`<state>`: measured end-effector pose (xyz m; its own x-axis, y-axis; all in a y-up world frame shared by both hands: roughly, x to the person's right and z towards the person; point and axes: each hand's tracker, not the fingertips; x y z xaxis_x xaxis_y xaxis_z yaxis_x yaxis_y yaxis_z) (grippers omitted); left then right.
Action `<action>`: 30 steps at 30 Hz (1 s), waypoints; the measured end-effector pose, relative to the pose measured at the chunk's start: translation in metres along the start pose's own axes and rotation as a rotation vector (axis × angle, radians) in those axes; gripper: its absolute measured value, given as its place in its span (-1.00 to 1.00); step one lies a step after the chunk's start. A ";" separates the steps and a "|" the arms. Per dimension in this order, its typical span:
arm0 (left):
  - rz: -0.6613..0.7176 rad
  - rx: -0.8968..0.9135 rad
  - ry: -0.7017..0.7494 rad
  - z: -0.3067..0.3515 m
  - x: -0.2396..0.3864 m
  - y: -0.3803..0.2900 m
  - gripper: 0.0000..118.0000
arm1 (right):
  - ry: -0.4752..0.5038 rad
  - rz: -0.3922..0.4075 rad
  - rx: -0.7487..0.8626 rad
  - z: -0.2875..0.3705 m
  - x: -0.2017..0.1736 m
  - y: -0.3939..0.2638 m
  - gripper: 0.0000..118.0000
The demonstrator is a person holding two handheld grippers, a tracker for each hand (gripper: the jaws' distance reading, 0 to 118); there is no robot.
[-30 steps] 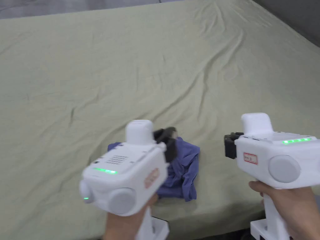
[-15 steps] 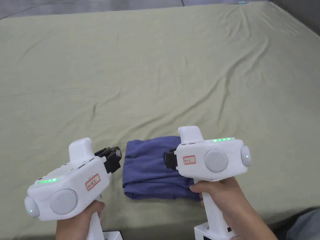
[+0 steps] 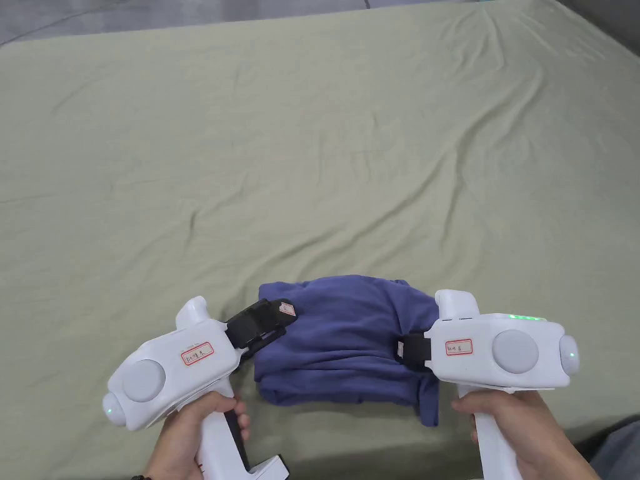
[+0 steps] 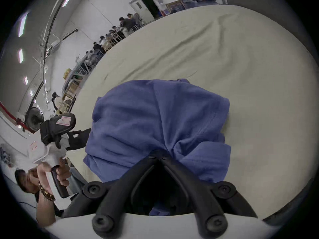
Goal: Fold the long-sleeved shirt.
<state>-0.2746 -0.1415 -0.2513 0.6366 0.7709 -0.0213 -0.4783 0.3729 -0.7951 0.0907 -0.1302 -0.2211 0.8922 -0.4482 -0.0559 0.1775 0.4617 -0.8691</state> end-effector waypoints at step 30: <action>-0.076 0.202 0.057 0.157 -0.095 0.135 -0.81 | 0.147 0.348 0.100 -0.065 -0.198 0.070 -0.96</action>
<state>-0.4947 -0.0837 -0.2610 0.7058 0.7084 -0.0044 -0.5354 0.5293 -0.6582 -0.1003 -0.0591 -0.3030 0.8383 -0.3536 -0.4149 -0.0786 0.6747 -0.7339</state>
